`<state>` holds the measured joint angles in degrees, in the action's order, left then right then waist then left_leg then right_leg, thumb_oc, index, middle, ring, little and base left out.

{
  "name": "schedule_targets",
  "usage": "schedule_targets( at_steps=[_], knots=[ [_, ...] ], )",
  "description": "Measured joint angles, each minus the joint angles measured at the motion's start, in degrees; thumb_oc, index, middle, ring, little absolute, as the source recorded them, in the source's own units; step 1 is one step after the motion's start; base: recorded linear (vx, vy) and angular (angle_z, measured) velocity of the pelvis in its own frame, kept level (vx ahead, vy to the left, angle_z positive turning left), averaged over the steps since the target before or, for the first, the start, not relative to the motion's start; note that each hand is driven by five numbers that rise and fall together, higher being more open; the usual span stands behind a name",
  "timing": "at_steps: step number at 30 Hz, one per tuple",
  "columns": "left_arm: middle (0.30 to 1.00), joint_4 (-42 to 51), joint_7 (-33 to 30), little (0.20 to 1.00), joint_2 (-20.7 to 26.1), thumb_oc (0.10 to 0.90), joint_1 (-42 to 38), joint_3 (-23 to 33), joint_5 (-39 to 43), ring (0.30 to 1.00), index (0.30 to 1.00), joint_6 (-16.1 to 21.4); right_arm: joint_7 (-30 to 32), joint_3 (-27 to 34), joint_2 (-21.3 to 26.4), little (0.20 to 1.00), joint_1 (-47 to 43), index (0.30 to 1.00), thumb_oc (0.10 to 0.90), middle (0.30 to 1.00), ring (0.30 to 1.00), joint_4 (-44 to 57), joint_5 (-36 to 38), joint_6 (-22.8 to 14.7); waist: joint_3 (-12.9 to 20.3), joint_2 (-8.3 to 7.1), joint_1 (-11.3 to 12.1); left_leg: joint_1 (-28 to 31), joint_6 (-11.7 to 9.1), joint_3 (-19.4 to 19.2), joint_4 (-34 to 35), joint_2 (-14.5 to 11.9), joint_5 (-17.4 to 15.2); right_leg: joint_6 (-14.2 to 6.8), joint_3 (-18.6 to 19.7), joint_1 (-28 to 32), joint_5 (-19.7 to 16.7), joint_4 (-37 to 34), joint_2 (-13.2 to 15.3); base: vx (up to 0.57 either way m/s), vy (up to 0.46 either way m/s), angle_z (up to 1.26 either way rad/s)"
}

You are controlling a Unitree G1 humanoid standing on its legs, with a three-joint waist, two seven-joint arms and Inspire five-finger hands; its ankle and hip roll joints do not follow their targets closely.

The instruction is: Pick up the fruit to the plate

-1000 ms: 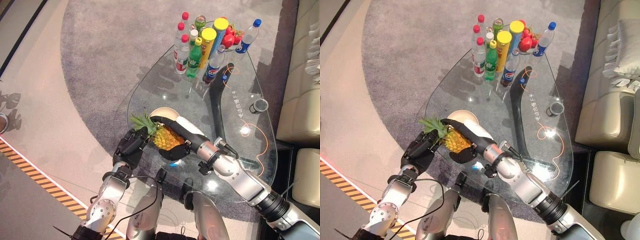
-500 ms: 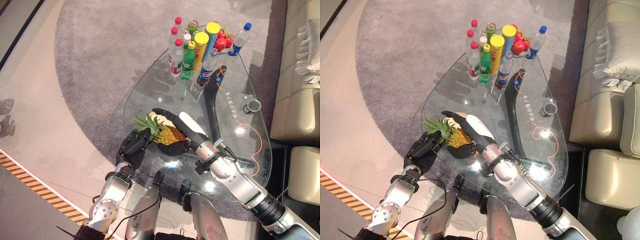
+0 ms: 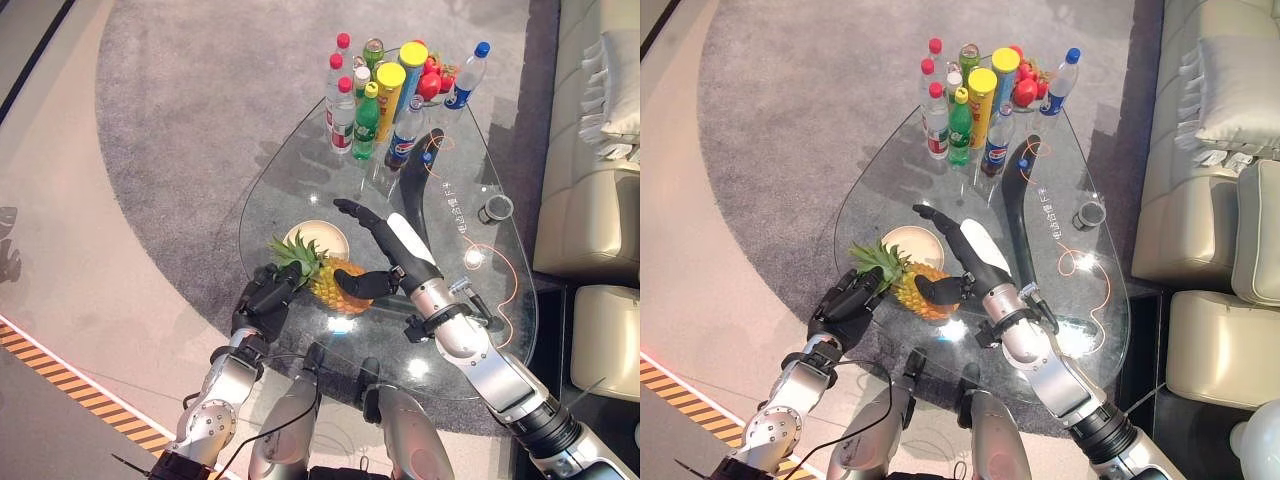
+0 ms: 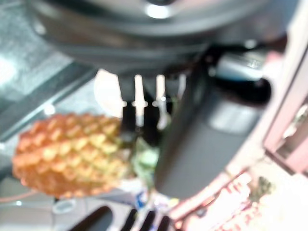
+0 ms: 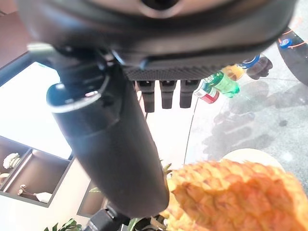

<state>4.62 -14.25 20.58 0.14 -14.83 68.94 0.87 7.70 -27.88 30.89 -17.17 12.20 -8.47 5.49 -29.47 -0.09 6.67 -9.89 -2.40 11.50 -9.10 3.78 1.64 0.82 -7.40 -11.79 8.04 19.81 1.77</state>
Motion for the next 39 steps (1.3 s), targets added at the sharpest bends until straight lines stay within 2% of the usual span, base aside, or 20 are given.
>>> schedule_targets(
  at_steps=[8, 17, 23, 34, 39],
  knots=[
    [0.3, -1.25, 0.04, 0.2, 0.0, 0.1, -0.11, 0.93, -7.22, 0.3, 0.3, 1.31, 0.29, 0.24, 0.02, 0.9, 2.88, 0.9, 0.8, 0.9, 0.9, -0.1, 0.09, 0.01, -0.02, 0.03, -0.64, -0.27, 0.01, -0.21, 0.02, -0.14, -0.01, 0.04, 0.22, -0.41, -0.03, 0.03, -0.15, 0.0, 0.001, 0.0],
    [0.3, -3.17, -0.05, 0.2, 0.05, 0.1, -2.09, 3.89, -19.43, 0.3, 0.3, 7.47, 1.43, 3.09, -2.14, 0.9, 5.13, 0.9, 0.8, 0.9, 0.9, -3.47, 7.82, -0.38, -0.03, 0.05, -0.99, -0.77, 0.3, -1.65, -0.13, -0.19, -0.22, -0.03, 1.59, -1.63, -0.01, 0.71, -0.22, -0.01, 0.018, -0.07],
    [0.3, -3.72, -0.72, 0.2, 0.21, 0.1, -3.32, 4.91, -26.3, 0.3, 0.3, 10.64, 1.53, 3.39, -2.38, 0.9, 6.92, 0.9, 0.8, 0.9, 0.9, -5.82, 8.1, -0.68, -0.07, 0.05, -2.48, -1.33, 0.39, -1.96, -0.24, -0.15, -0.27, -0.05, 1.83, -2.28, -0.02, 0.85, -0.2, -0.01, 0.011, -0.02],
    [0.3, -9.88, -8.58, 0.2, 0.24, 0.1, -10.87, 4.19, -40.88, 0.3, 0.3, 16.38, 1.34, 2.67, -3.16, 0.9, 5.78, 0.9, 0.8, 0.9, 0.9, -10.01, 9.13, -0.83, -0.64, 0.06, -4.3, -4.17, 0.43, -3.29, -1.27, -0.22, -0.32, -0.07, 3.33, -5.92, -0.15, 2.56, -0.53, -0.02, 0.028, -0.07],
    [0.3, -13.7, -14.2, 0.2, 0.68, 0.1, -13.42, 4.1, -46.29, 0.3, 0.3, 18.85, -1.19, 0.75, -3.92, 0.9, 4.57, 0.9, 0.8, 0.9, 0.9, -12.57, 15.31, -0.83, -1.09, -0.18, -5.48, -5.9, 0.43, -3.76, -2.12, -0.21, -0.38, 0.06, 3.82, -7.8, -0.32, 3.45, -0.63, -0.01, 0.034, -0.04]
  ],
)
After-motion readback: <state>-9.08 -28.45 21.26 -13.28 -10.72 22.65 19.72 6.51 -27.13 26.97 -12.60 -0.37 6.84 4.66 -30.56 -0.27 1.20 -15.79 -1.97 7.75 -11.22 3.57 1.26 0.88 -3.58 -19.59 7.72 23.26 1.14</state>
